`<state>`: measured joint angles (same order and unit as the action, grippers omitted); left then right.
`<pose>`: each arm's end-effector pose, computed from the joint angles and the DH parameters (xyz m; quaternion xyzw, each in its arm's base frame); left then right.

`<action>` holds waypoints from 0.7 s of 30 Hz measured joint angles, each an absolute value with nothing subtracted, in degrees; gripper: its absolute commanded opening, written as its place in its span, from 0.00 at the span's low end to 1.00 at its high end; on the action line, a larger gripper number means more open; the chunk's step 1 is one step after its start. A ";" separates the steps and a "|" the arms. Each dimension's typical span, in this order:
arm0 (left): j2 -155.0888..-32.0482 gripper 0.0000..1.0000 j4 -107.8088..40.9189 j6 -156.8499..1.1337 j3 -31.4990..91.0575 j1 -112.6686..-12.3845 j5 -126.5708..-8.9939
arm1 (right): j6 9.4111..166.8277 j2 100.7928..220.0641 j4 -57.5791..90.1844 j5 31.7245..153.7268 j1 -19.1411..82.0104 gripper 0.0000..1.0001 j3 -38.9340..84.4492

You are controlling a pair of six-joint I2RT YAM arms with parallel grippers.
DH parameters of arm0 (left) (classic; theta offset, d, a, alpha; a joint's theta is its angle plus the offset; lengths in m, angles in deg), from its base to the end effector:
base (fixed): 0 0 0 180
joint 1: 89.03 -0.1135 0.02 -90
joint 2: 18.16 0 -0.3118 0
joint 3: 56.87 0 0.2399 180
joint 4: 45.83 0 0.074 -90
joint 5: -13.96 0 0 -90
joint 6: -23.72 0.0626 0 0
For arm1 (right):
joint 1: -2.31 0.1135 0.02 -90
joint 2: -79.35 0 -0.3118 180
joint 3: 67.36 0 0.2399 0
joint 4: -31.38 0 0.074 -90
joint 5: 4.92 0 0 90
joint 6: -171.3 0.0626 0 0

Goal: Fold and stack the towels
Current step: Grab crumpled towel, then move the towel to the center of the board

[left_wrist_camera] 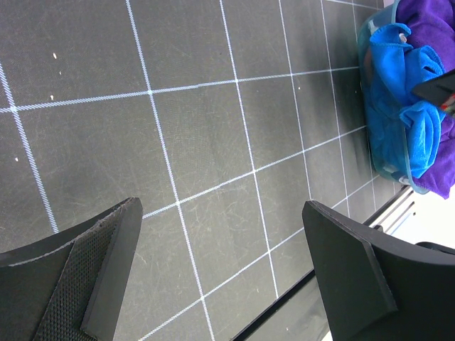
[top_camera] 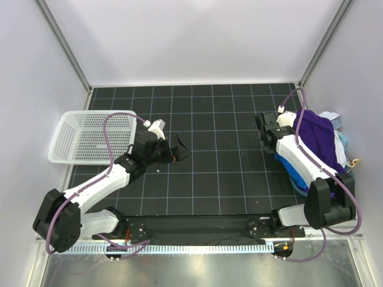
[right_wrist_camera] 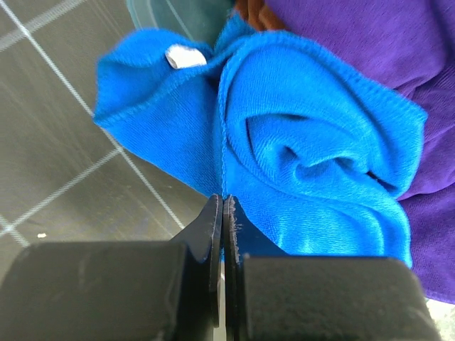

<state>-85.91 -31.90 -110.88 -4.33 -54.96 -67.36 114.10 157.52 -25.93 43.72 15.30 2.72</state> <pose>0.2036 -0.1491 0.2730 -0.0407 0.8597 -0.3706 0.3493 0.2470 0.0145 0.2749 0.2313 0.8875 -0.2403 0.3178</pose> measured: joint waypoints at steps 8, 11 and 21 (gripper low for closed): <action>-85.91 1.00 -31.90 -110.90 -4.33 -54.96 -67.40 | 112.88 154.72 -29.27 47.76 15.35 0.01 17.80; -85.91 1.00 -31.90 -110.92 -4.30 -54.96 -67.40 | 112.48 156.47 -30.37 49.38 17.07 0.01 27.20; -84.36 1.00 -29.73 -110.83 -1.86 -54.96 -69.26 | 109.75 175.84 -34.98 49.45 34.78 0.01 63.94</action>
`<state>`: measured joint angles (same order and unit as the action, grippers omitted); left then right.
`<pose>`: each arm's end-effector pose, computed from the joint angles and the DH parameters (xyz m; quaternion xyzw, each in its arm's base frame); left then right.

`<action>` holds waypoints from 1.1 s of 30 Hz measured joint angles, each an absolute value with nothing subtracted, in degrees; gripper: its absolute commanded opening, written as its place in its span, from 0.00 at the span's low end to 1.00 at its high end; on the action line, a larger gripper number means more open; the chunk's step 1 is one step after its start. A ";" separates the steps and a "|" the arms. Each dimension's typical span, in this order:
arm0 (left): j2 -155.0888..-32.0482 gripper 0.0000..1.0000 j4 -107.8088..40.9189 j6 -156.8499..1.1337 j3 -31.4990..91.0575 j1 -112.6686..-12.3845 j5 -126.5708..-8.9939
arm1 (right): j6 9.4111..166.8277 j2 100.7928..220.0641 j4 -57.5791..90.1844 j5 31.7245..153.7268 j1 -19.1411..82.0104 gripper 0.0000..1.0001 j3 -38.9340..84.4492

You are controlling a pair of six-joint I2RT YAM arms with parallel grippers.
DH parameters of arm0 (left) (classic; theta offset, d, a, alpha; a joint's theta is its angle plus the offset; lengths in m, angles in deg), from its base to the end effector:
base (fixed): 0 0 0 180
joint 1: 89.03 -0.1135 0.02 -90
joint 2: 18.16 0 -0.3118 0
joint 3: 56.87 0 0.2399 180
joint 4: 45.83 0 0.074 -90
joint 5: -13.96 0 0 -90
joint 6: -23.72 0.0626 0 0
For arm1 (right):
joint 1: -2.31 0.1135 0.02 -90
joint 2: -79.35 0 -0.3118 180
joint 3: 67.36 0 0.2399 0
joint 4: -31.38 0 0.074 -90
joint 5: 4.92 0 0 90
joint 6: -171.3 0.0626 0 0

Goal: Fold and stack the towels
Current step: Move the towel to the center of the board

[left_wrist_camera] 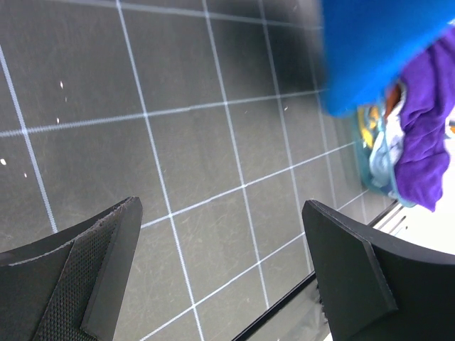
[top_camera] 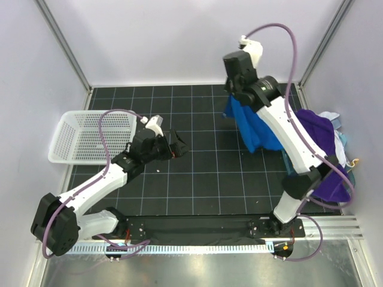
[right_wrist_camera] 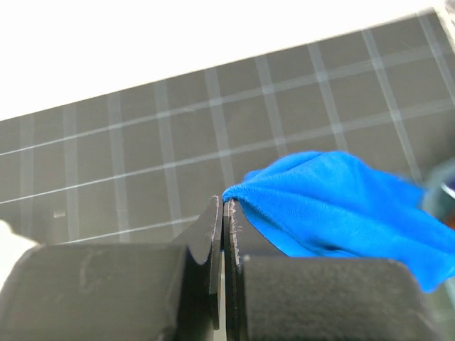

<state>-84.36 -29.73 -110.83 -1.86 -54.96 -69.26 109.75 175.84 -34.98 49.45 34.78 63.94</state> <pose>0.2034 -0.1465 0.2898 -0.0472 0.8517 -0.3681 0.3699 0.3221 0.1618 0.4949 0.1201 0.8356 0.0055 0.5360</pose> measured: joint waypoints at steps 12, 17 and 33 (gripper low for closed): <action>-76.01 1.00 -23.40 -111.01 -0.61 -55.20 -78.22 | 109.51 176.62 -33.25 49.73 44.74 0.01 60.81; -72.20 0.99 -21.06 -111.34 -0.63 -55.71 -84.29 | 113.71 163.99 -26.04 52.14 47.15 0.01 28.05; -89.80 0.88 -18.81 -112.82 -0.61 -55.79 -88.16 | 138.65 139.90 -31.61 43.46 67.21 0.01 -4.04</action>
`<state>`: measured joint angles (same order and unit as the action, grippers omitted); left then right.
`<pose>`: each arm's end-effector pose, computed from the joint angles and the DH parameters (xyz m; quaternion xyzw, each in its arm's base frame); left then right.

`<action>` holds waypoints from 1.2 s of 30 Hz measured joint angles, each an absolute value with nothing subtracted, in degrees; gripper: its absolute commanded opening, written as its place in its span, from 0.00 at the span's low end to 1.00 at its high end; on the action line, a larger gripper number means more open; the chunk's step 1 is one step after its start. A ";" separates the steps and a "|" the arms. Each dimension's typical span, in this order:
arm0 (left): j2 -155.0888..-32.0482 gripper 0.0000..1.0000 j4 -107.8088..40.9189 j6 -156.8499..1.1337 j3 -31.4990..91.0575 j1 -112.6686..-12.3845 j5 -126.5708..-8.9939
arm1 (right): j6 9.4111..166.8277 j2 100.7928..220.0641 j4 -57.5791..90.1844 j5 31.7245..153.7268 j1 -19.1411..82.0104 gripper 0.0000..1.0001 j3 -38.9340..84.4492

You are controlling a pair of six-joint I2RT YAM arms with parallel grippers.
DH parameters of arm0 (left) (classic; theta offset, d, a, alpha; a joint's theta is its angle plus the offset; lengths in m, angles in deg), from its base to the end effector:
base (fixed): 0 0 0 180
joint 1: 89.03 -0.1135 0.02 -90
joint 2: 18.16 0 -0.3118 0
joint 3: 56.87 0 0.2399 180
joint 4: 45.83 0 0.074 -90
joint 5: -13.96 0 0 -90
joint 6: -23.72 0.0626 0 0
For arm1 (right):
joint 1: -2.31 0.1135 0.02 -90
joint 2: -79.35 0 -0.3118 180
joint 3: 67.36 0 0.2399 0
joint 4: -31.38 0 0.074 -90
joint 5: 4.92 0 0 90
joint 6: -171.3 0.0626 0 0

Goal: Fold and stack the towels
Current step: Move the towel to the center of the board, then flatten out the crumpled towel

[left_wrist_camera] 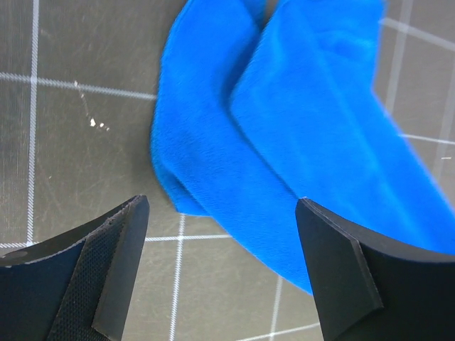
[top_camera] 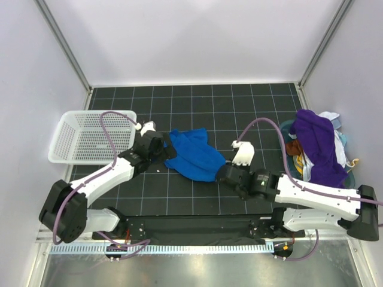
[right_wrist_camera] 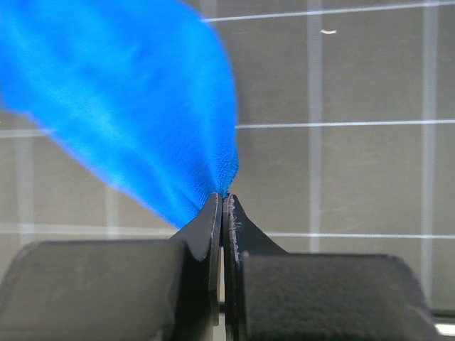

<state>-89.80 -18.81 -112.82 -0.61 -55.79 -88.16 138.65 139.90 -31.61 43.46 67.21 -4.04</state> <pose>0.2188 -0.1277 0.2546 -0.1477 0.8988 -0.1832 0.3698 0.1082 0.1330 0.2918 0.0316 0.9074 0.0445 0.4166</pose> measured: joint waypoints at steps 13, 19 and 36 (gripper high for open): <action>-95.98 0.80 -18.85 -113.24 -0.48 -55.86 -88.05 | 131.15 156.73 -23.35 38.80 76.26 0.61 5.25; -95.04 0.74 -18.78 -114.35 -0.48 -55.95 -88.23 | 118.10 156.25 -8.84 56.57 54.19 0.56 7.07; -79.92 0.75 -12.71 -115.14 -0.61 -56.05 -88.69 | 91.98 201.32 0.73 91.94 40.26 0.43 44.92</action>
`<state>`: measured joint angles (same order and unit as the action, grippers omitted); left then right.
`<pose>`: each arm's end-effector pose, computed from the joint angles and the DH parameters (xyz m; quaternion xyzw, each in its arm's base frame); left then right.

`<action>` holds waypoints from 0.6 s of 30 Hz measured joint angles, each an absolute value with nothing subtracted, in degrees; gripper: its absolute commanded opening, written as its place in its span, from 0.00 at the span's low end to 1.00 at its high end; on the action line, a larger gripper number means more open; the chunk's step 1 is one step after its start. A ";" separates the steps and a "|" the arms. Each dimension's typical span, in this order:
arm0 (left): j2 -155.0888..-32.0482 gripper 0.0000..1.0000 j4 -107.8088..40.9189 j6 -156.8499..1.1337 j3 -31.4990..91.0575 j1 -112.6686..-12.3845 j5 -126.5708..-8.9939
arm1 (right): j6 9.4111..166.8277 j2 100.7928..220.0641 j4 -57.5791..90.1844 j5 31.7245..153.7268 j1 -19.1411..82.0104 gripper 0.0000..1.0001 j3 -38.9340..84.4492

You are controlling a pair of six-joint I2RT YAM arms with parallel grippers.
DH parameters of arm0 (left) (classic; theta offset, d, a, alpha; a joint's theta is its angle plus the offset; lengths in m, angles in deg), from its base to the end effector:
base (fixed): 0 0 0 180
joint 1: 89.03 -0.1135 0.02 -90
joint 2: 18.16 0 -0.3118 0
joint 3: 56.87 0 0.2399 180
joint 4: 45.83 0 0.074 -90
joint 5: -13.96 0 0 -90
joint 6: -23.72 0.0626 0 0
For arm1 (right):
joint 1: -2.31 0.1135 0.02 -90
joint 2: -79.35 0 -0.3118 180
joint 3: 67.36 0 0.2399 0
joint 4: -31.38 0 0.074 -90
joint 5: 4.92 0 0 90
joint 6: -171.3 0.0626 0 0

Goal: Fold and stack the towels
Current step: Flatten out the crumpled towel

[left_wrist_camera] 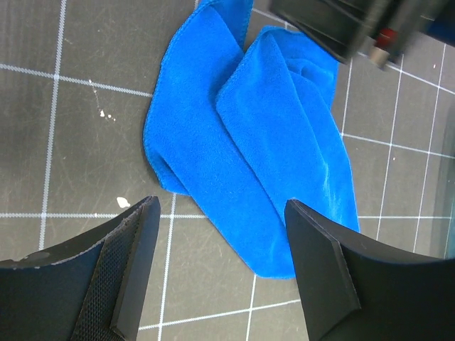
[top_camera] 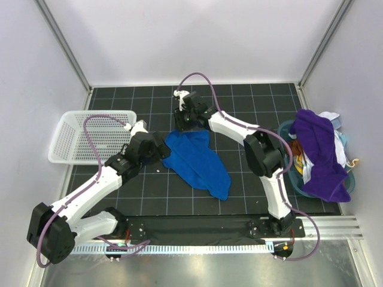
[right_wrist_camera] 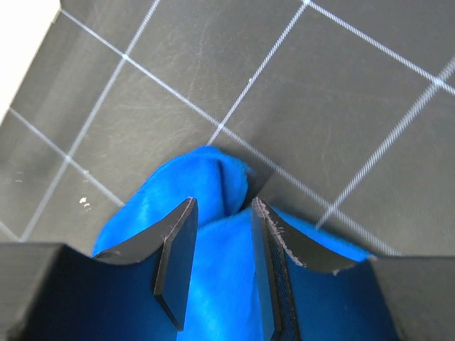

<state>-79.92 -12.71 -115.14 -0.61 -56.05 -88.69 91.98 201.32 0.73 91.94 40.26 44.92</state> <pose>0.1893 -0.1065 0.2809 -0.1710 0.8805 -0.2072 0.3906 0.4097 0.3290 0.2495 -0.2380 0.8745 0.2221 0.3596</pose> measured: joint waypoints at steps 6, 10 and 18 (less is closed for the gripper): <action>-79.22 0.75 -11.00 -114.79 -0.46 -56.05 -88.45 | 87.28 209.06 -2.67 93.90 39.89 0.45 52.44; -79.22 0.76 -10.65 -114.05 -0.41 -56.05 -88.10 | 86.04 211.24 -3.81 94.01 39.69 0.46 53.95; -79.53 0.76 -10.48 -113.83 -0.33 -56.05 -87.00 | 85.64 213.30 -4.75 95.46 39.63 0.46 55.96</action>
<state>-79.53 -10.48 -113.83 -0.33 -56.05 -87.00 85.64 213.30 -4.75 95.46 39.63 55.96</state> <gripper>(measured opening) 0.758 0.462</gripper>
